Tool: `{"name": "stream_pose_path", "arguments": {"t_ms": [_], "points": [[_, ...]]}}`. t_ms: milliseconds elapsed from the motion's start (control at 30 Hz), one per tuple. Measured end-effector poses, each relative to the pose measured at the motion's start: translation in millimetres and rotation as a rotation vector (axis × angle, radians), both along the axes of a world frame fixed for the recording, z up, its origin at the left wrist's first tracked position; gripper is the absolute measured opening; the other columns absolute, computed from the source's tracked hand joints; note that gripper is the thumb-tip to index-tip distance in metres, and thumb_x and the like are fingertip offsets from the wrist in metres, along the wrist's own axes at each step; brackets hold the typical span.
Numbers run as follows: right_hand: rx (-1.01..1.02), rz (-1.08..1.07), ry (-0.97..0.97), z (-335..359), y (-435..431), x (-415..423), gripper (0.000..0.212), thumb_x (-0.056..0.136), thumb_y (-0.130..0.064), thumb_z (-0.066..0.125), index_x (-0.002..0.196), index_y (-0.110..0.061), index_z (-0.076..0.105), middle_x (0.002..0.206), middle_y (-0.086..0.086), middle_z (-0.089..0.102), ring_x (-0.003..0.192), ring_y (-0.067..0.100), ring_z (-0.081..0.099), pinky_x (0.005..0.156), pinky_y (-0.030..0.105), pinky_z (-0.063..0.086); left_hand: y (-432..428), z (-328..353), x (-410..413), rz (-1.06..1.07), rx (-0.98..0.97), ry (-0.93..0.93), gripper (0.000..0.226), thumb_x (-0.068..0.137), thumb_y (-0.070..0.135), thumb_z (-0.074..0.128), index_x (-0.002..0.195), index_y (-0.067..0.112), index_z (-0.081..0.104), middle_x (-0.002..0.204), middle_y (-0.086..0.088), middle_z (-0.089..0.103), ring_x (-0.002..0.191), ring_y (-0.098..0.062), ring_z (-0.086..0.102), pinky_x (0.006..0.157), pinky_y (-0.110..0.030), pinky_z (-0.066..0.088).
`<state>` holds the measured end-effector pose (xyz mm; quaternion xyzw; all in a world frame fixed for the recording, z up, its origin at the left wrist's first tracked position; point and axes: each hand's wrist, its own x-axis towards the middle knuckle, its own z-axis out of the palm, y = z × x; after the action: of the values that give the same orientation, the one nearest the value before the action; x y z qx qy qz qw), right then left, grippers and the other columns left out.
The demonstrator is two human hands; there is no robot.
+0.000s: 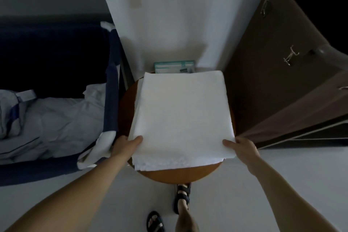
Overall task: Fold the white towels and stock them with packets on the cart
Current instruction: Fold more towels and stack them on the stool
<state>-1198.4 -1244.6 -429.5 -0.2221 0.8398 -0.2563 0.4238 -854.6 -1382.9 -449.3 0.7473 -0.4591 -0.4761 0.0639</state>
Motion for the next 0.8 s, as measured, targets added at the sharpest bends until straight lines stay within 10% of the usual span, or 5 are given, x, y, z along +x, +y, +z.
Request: {"name": "stream_pose_path", "arguments": {"t_ms": [367, 667, 800], "points": [[0.009, 0.103, 0.303, -1.1, -13.1, -2.4, 0.032, 0.098, -0.038, 0.048, 0.078, -0.013, 0.053, 0.073, 0.004, 0.056, 0.069, 0.024, 0.051, 0.056, 0.032, 0.033, 3.5, 3.7, -1.0, -0.06, -0.111, -0.143, 0.055, 0.096, 0.048, 0.054, 0.122, 0.0, 0.057, 0.116, -0.017, 0.065, 0.089, -0.028, 0.057, 0.074, -0.035, 0.046], [0.024, -0.049, 0.185, -28.3, 1.2, 3.5, 0.055, 0.078, -0.066, 0.063, 0.103, -0.017, 0.057, 0.097, 0.003, 0.061, 0.084, 0.024, 0.06, 0.067, 0.037, 0.052, 11.4, -10.8, 2.9, -0.068, 0.027, -0.103, 0.09, 0.076, 0.077, 0.052, 0.13, 0.006, 0.056, 0.123, -0.013, 0.062, 0.109, -0.034, 0.058, 0.094, -0.045, 0.051], [0.081, 0.04, 0.183, -14.3, -9.0, -4.8, 0.042, 0.086, -0.051, 0.065, 0.102, -0.012, 0.064, 0.09, 0.003, 0.064, 0.078, 0.018, 0.057, 0.059, 0.029, 0.041, 7.3, -1.0, -7.6, 0.025, 0.037, -0.043, 0.071, 0.087, 0.05, 0.067, 0.135, 0.002, 0.047, 0.124, -0.015, 0.06, 0.108, -0.035, 0.059, 0.09, -0.043, 0.052]]}}
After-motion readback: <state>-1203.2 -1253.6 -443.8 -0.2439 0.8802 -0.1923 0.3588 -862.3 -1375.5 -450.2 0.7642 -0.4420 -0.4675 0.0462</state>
